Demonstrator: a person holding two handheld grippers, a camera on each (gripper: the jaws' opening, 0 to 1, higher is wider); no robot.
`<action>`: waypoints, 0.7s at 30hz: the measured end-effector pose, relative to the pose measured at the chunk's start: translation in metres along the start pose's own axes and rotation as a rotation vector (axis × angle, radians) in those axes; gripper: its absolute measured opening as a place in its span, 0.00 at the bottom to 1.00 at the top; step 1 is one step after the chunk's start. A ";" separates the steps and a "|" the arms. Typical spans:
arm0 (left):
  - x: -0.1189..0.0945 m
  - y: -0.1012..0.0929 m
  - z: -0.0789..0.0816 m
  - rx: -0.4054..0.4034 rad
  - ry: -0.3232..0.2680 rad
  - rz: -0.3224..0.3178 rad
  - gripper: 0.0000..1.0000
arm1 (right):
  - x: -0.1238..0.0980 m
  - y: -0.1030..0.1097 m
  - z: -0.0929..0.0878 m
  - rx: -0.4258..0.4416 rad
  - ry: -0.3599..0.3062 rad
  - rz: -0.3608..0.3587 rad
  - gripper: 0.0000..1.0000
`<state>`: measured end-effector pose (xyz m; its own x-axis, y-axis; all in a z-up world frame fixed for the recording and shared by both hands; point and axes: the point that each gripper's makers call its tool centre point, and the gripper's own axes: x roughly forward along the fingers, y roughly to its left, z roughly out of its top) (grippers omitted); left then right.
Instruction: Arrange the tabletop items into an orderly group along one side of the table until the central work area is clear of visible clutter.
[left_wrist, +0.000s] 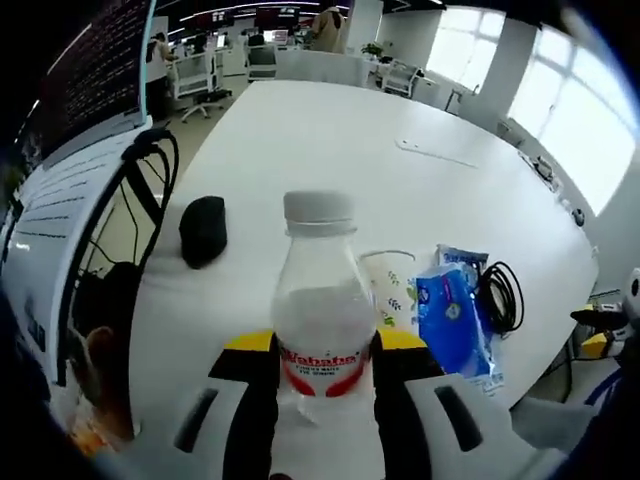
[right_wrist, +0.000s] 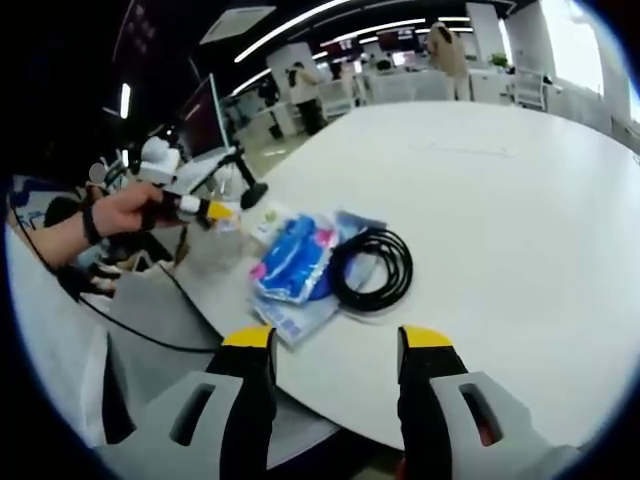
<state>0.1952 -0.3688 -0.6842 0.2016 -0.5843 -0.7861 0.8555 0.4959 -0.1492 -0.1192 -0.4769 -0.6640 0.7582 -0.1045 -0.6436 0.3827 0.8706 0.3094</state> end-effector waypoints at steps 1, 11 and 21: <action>-0.001 0.000 -0.001 -0.002 -0.004 0.001 0.35 | 0.000 0.000 0.000 0.001 0.001 0.000 0.47; -0.015 -0.002 -0.013 -0.007 -0.062 0.028 0.35 | 0.004 0.000 -0.001 0.000 0.005 0.009 0.47; -0.028 -0.002 -0.030 -0.012 -0.074 0.041 0.35 | 0.009 0.005 -0.003 -0.005 0.018 0.026 0.47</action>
<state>0.1730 -0.3342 -0.6803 0.2712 -0.6091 -0.7453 0.8400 0.5278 -0.1257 -0.1120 -0.4716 -0.6703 0.7583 -0.0732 -0.6478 0.3601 0.8753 0.3227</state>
